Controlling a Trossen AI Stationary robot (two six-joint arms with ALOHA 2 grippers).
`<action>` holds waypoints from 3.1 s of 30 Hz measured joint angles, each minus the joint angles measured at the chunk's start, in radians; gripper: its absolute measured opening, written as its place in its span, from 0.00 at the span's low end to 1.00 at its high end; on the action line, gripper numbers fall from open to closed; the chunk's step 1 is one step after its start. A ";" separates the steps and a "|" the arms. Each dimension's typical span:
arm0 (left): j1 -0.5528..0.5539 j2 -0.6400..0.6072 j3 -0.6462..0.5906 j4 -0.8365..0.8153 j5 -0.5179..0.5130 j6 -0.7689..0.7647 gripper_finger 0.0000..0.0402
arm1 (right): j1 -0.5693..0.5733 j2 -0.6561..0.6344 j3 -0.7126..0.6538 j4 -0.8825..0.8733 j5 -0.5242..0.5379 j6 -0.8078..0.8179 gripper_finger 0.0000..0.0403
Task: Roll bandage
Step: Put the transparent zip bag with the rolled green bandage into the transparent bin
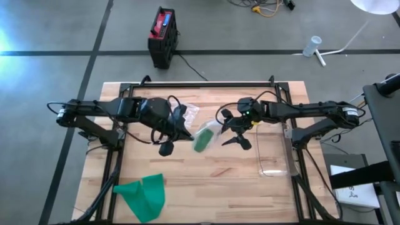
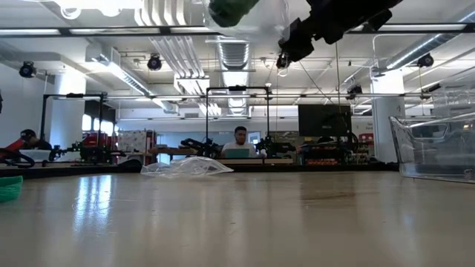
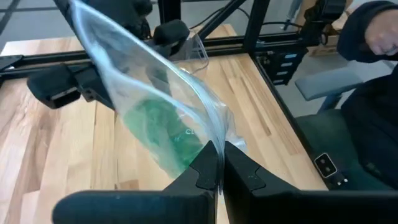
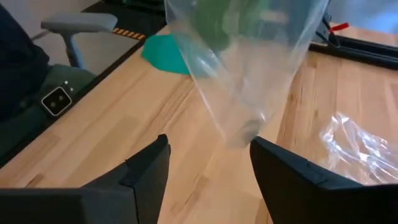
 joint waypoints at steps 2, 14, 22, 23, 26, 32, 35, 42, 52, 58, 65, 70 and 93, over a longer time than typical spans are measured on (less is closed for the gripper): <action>0.000 0.000 0.000 0.000 -0.001 0.000 0.00 | 0.000 -0.007 0.000 0.010 0.000 0.007 0.55; 0.001 0.000 0.000 0.014 -0.041 0.055 0.00 | 0.000 0.016 0.000 0.183 0.162 0.110 0.45; 0.001 -0.025 0.000 -0.017 -0.052 0.068 0.00 | 0.000 0.014 0.000 0.159 0.185 0.024 0.03; 0.001 -0.031 0.000 -0.024 -0.052 0.068 0.00 | 0.000 0.012 0.000 0.157 0.185 0.018 0.03; 0.001 -0.059 -0.001 -0.041 -0.064 0.069 0.00 | -0.002 0.002 0.000 0.141 0.185 0.007 0.02; 0.003 -0.110 -0.001 -0.078 -0.111 0.099 0.00 | -0.003 -0.056 0.013 -0.035 0.186 -0.095 0.00; 0.006 -0.123 -0.001 -0.075 -0.104 0.099 0.00 | -0.003 -0.100 0.077 -0.185 0.188 -0.170 0.00; 0.006 -0.085 -0.012 -0.044 -0.104 0.099 0.00 | -0.003 -0.142 0.141 -0.235 0.193 -0.150 0.01; 0.006 -0.059 -0.026 -0.056 -0.104 0.095 0.00 | -0.002 -0.219 0.009 -0.009 0.343 -0.107 0.06; 0.006 -0.050 -0.044 -0.056 -0.104 0.094 0.00 | -0.009 -0.266 -0.071 0.148 0.400 -0.065 0.11; 0.006 0.003 -0.039 -0.038 -0.103 0.094 0.00 | -0.009 -0.230 -0.051 0.224 0.354 -0.058 0.24; 0.006 0.048 -0.039 -0.043 -0.103 0.103 0.00 | -0.009 -0.186 0.013 0.225 0.195 -0.076 0.40; 0.002 0.114 -0.032 -0.043 -0.087 0.117 0.00 | -0.007 0.225 0.383 -0.212 0.119 -0.172 0.55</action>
